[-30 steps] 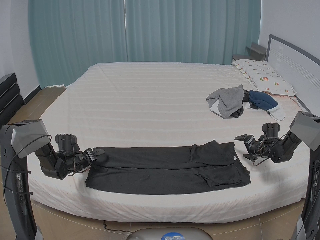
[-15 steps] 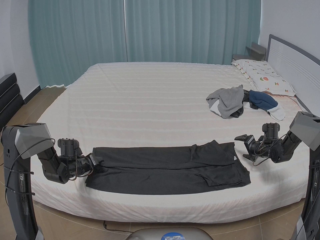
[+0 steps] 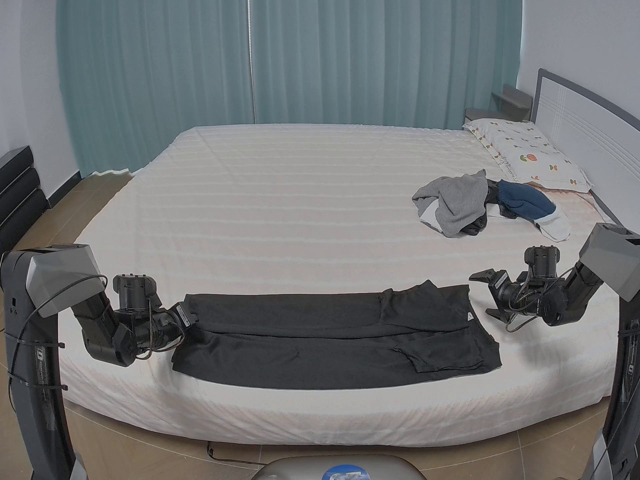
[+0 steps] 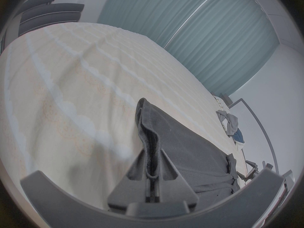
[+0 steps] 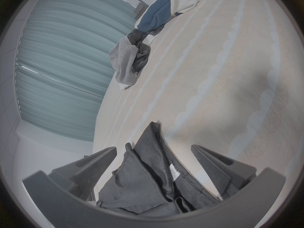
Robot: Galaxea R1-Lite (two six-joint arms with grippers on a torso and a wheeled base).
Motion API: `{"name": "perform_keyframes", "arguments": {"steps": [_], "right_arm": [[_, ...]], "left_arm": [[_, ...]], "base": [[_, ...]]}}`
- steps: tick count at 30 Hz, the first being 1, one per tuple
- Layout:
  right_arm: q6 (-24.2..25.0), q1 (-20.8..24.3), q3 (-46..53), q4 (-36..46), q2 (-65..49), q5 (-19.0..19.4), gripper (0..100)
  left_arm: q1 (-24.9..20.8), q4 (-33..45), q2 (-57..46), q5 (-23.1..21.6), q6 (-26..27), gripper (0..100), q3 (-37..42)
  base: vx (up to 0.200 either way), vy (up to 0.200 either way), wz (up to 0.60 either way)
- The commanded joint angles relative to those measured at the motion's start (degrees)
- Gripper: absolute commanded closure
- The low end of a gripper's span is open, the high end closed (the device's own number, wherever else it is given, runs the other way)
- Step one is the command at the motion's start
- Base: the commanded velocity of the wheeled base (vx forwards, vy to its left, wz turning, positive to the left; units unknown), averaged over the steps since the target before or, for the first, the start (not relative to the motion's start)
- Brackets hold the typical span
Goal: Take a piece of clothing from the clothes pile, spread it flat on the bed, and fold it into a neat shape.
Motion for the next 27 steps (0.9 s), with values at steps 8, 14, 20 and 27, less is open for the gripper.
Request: {"name": "perform_keyframes", "arguments": {"steps": [8,14,20,27], "right_arm": [[0.0,0.0,0.0,0.1,0.0,0.0,0],[0.0,0.0,0.0,0.2,0.0,0.0,0],[0.0,-0.1,0.0,0.2,-0.2,0.1,0],[0.1,-0.2,1.0,-0.3,-0.4,0.1,0]], "left_arm": [[0.0,0.0,-0.3,0.1,-0.6,100,-0.1],[-0.2,0.1,-3.2,0.2,-4.9,100,0.9],[-1.6,0.4,-5.8,0.4,-7.6,100,1.7],[-3.9,0.9,-8.2,1.4,-7.9,100,2.8]], "base": [[0.0,0.0,0.0],[0.0,0.0,0.0],[0.0,0.0,0.0],[0.0,-0.171,0.0]]}}
